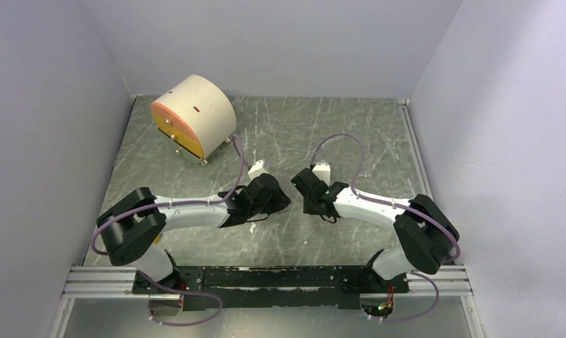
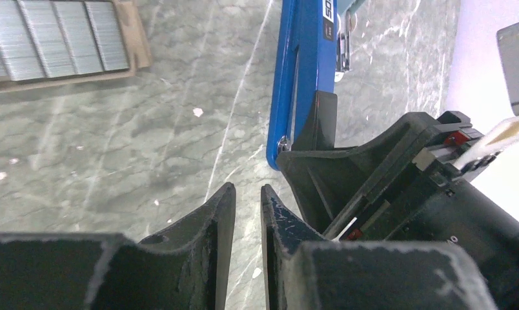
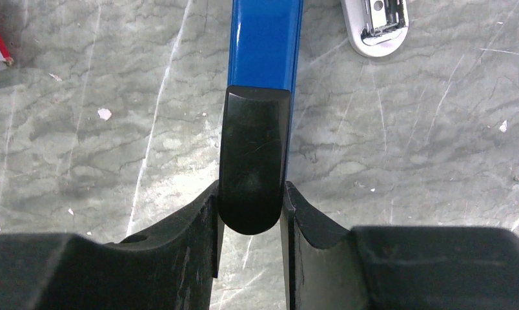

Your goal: Load the staples into the stapler

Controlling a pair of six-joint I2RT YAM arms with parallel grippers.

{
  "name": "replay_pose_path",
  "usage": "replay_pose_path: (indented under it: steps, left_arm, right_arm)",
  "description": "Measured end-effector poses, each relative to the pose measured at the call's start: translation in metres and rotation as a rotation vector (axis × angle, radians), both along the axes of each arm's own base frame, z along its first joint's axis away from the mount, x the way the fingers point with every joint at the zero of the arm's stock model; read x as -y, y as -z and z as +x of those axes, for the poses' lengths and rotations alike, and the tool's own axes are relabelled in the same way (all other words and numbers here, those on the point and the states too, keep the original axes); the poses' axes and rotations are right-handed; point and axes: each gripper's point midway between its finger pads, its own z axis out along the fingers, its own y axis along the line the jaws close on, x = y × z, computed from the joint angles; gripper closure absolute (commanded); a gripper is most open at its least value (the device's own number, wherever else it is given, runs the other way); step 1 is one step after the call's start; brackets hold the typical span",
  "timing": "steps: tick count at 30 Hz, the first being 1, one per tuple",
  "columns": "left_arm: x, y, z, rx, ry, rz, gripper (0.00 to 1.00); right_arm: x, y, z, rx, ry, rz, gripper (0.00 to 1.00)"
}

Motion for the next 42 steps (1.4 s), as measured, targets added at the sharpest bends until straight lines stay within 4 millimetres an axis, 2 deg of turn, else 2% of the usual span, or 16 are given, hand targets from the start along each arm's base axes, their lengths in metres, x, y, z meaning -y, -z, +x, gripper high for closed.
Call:
replay_pose_path:
  steps: [4,9,16,20,24,28,34,42]
  left_arm:
    - [-0.014,-0.010,0.003,0.039,-0.030,0.029,0.72]
    - [-0.025,-0.017,0.005,0.076,-0.042,0.063,0.73]
    - [-0.047,-0.011,0.001,0.095,-0.059,0.119,0.72]
    - [-0.062,-0.012,-0.001,0.112,-0.080,0.142,0.72]
    - [-0.069,-0.023,0.000,0.140,-0.094,0.142,0.71]
    - [-0.074,-0.031,0.000,0.160,-0.103,0.137,0.70]
    - [-0.087,-0.021,-0.008,0.147,-0.104,0.162,0.72]
    - [-0.091,-0.013,-0.014,0.142,-0.082,0.172,0.72]
  right_arm:
    - [-0.001,-0.001,0.002,0.003,0.009,-0.003,0.71]
    - [-0.002,-0.007,0.003,0.001,0.007,-0.004,0.57]
    - [-0.007,-0.030,0.017,0.015,-0.001,0.000,0.37]
    - [-0.007,-0.035,0.023,0.026,0.002,-0.004,0.31]
    - [-0.005,-0.030,0.023,0.014,-0.005,-0.020,0.30]
    - [-0.001,-0.014,0.024,-0.029,-0.002,-0.058,0.30]
    - [0.003,-0.001,0.028,-0.063,0.015,-0.072,0.35]
    - [-0.009,0.007,0.036,-0.075,0.019,0.015,0.49]
